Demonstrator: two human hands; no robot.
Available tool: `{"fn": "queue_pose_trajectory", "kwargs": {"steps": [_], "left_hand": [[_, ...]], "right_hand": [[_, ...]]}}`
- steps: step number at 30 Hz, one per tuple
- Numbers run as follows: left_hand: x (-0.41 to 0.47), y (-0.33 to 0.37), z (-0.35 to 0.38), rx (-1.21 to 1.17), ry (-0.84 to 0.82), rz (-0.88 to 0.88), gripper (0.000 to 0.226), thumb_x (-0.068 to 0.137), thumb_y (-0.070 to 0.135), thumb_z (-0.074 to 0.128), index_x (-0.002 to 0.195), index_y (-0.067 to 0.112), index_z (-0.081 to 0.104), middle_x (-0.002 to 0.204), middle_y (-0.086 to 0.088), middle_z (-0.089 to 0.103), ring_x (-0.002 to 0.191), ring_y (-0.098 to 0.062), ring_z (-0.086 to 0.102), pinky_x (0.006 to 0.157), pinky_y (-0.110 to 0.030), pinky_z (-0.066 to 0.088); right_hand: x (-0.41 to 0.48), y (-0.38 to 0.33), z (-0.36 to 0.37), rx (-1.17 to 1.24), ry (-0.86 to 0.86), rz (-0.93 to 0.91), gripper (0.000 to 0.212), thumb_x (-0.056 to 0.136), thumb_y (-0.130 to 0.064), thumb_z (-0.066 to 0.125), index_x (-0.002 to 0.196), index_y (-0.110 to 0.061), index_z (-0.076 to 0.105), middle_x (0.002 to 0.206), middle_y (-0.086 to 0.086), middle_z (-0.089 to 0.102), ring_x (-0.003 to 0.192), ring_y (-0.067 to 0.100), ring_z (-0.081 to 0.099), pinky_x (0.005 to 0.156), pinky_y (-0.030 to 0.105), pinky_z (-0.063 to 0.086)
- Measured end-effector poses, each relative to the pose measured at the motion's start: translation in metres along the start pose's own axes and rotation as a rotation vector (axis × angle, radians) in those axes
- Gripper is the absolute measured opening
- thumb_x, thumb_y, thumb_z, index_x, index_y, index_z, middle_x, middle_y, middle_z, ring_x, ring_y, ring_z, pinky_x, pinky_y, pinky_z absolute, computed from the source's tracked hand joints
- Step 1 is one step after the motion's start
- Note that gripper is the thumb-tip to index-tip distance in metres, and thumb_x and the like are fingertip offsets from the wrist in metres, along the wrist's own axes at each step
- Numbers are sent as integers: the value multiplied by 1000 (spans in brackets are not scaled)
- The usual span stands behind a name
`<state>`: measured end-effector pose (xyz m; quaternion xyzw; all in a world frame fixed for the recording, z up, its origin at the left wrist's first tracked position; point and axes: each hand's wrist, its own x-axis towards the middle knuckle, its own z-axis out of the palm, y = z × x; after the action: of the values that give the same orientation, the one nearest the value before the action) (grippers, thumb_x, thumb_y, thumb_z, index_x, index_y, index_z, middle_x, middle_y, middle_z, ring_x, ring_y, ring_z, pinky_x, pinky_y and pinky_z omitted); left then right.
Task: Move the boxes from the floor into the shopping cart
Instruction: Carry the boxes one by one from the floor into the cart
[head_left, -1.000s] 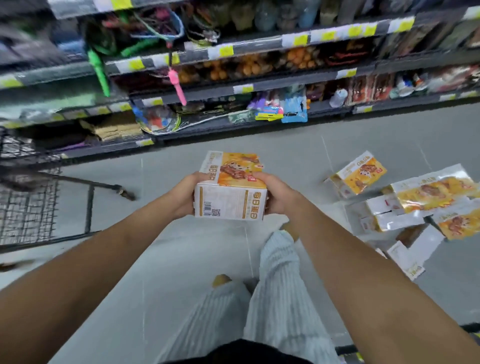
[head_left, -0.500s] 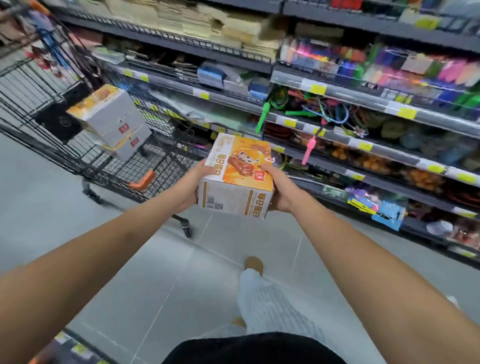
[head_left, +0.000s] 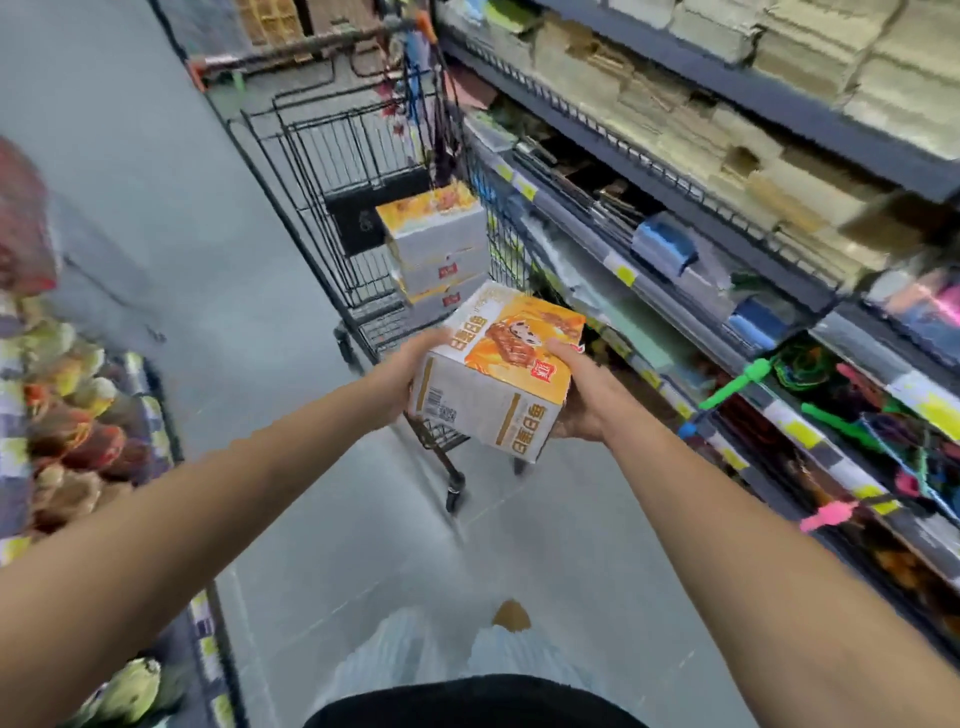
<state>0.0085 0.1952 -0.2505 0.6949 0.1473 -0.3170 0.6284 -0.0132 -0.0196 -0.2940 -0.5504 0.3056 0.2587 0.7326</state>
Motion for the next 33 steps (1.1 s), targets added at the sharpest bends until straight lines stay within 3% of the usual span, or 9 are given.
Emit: {"fn": "queue_pose_trajectory", "kwargs": {"steps": [3,5,8,13,15,19,24,27,33], "left_hand": [[11,8,-17,-51,143,-51,29,99,44,36,92,23,55,76,2,68,65,-11,68,71,-25,56],[21,13,-29,-86,210,-103,32,98,49,35,99,23,54,109,-3,62,108,-19,58,109,-41,35],[43,21,-50,-274,229,-190,65,93,56,42,145,18,27,156,-12,21,143,-34,22,117,-51,19],[101,42,-79,-434,58,-191,65,88,58,49,139,20,37,137,-14,47,118,-33,52,94,-45,45],[132,59,-93,-447,78,-155,50,90,51,52,131,22,45,119,-6,59,100,-23,58,70,-36,48],[195,94,-131,-408,183,-140,60,85,47,63,136,24,41,127,-5,60,101,-21,60,58,-30,48],[270,129,-180,-330,131,-144,57,87,48,60,134,20,42,120,-5,62,91,-18,61,60,-31,54],[311,144,-203,-300,83,-176,51,90,46,56,134,23,43,118,-4,62,91,-17,59,75,-37,55],[381,170,-232,-239,-9,-251,48,92,46,51,132,19,47,123,-8,62,91,-20,59,63,-32,48]], "right_hand": [[29,-23,30,-51,0,38,33,90,-53,56,84,-21,63,85,3,67,84,22,63,77,47,53],[52,-36,48,-51,18,31,30,89,-52,59,90,-22,63,91,2,67,81,18,61,82,47,53],[88,-54,77,-50,-5,25,56,83,-54,65,127,-22,55,123,4,60,99,24,57,90,54,48],[151,-88,128,176,2,10,69,74,-43,76,132,-17,50,127,13,61,106,30,61,81,57,52],[181,-106,148,214,60,-11,89,60,-41,83,136,-17,42,126,16,62,105,33,64,73,62,53],[237,-145,178,248,133,-6,89,64,-38,84,138,-17,39,124,17,62,102,33,65,64,58,55],[301,-188,211,227,154,13,56,81,-40,73,126,-16,51,105,11,66,88,25,67,83,56,54],[335,-207,225,239,169,47,52,85,-36,72,127,-17,48,108,10,66,94,26,66,66,53,57],[400,-236,238,237,237,70,57,85,-36,72,131,-13,47,116,11,62,104,26,61,61,49,55]]}}
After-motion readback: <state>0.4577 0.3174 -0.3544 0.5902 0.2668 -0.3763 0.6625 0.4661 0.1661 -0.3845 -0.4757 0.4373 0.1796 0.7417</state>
